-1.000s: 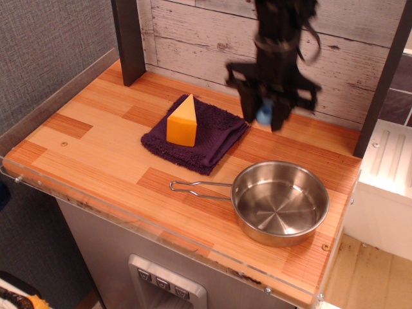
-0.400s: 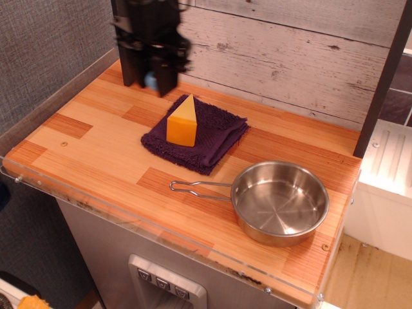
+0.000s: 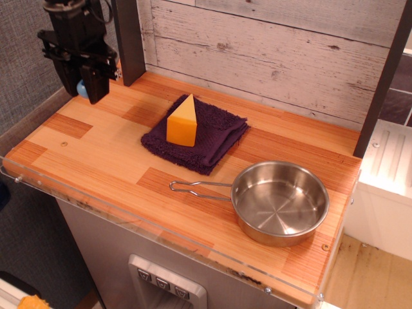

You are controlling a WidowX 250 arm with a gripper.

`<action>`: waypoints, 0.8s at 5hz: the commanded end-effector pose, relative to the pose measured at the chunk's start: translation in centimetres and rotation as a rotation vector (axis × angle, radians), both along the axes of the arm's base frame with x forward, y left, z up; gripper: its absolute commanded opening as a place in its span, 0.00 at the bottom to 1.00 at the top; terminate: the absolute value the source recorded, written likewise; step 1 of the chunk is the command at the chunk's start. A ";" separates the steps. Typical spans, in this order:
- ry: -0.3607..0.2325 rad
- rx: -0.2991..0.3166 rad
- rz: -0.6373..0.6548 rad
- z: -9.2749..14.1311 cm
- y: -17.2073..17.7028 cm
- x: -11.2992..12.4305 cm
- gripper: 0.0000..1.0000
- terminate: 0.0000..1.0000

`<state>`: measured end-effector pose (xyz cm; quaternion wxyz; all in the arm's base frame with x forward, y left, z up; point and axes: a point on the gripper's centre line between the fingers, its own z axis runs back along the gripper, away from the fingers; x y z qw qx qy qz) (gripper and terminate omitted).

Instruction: Pick up the blue spoon and place it on the left of the cheese

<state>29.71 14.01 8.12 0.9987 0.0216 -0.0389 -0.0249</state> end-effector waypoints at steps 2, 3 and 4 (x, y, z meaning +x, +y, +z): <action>0.020 0.038 -0.130 -4.7 1.3 2.3 0.00 0.00; 0.022 0.024 -0.148 -5.5 1.3 2.4 0.00 0.00; -0.011 0.026 -0.148 -4.7 1.4 2.1 1.00 0.00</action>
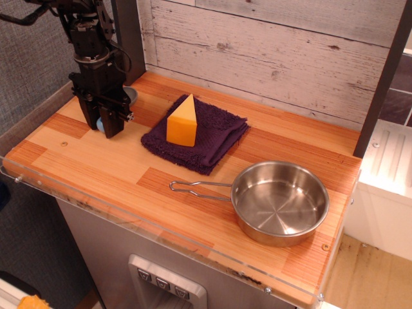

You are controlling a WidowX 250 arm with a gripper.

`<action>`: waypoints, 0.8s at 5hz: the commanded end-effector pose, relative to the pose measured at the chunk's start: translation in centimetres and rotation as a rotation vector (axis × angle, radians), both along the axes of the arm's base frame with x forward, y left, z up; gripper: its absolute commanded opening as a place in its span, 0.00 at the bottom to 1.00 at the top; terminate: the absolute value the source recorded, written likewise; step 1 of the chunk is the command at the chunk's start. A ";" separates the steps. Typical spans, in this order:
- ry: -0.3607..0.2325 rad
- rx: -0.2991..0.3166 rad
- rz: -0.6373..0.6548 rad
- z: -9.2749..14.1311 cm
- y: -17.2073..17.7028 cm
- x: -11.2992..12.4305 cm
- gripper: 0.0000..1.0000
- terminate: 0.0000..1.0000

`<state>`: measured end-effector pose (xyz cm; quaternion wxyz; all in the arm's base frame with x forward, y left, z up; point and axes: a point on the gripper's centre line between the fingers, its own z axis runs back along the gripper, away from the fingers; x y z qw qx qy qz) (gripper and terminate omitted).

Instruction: Pick up the blue spoon and place it on the left of the cheese

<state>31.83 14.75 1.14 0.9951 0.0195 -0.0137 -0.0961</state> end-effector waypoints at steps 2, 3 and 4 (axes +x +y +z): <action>-0.184 0.063 0.005 8.3 0.6 -2.0 1.00 0.00; -0.215 0.081 0.069 12.4 -0.7 -4.0 1.00 0.00; -0.185 0.042 0.131 13.9 -3.5 -5.4 1.00 0.00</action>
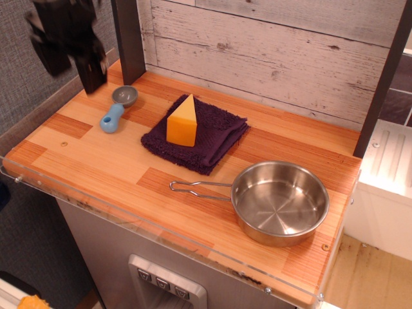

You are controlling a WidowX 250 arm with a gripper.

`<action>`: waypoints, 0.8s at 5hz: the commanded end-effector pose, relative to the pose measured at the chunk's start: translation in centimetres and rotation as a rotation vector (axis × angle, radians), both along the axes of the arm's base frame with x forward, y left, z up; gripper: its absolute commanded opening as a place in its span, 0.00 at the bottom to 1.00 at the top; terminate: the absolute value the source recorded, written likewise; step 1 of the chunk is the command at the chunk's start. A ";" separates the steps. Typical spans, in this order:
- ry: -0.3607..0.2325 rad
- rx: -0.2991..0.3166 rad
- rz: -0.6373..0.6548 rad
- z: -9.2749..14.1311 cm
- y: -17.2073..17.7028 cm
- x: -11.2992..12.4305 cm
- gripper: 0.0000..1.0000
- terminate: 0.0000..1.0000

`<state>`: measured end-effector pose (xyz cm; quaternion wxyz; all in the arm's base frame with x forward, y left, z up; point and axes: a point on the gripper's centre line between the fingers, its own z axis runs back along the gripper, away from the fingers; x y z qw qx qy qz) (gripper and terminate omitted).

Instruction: Pick up the blue spoon and place it on the left of the cheese

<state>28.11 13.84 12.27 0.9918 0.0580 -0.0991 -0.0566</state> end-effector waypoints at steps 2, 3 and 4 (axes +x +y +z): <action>0.013 -0.068 0.018 2.0 -4.3 -2.4 1.00 0.00; 0.023 -0.074 0.024 1.6 -4.2 -2.3 1.00 0.00; 0.061 -0.083 0.071 1.2 -4.1 -2.4 1.00 0.00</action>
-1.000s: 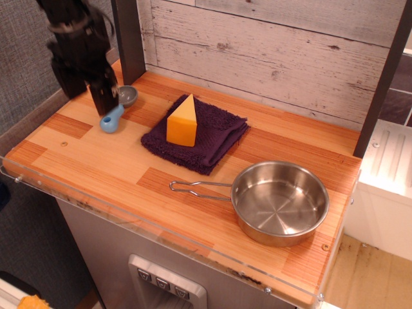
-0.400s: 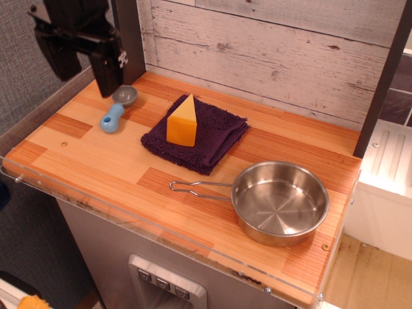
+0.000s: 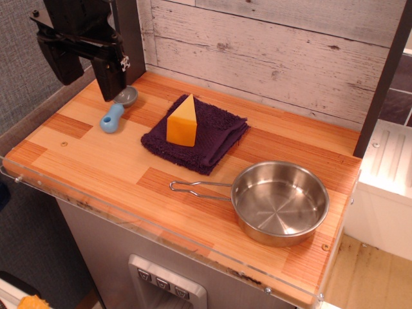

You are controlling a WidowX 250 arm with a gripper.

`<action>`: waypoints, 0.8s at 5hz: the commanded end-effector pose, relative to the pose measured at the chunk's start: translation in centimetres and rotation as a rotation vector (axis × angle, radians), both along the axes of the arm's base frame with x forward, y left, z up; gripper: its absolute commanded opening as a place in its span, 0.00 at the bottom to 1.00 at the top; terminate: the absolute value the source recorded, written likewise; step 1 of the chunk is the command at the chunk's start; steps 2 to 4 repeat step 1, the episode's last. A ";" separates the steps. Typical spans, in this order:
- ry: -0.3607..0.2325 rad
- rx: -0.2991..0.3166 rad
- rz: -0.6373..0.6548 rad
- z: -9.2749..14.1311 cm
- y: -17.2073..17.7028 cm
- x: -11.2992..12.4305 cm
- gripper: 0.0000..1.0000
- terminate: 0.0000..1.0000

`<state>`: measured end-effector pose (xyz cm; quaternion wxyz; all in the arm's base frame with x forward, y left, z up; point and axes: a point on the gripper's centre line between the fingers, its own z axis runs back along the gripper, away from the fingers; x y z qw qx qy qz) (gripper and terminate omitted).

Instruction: Pick up the blue spoon and place it on the left of the cheese

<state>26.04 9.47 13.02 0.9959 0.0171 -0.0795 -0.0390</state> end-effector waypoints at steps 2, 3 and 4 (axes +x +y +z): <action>0.020 0.000 0.041 0.4 0.3 -0.3 1.00 1.00; 0.020 0.000 0.041 0.4 0.3 -0.3 1.00 1.00; 0.020 0.000 0.041 0.4 0.3 -0.3 1.00 1.00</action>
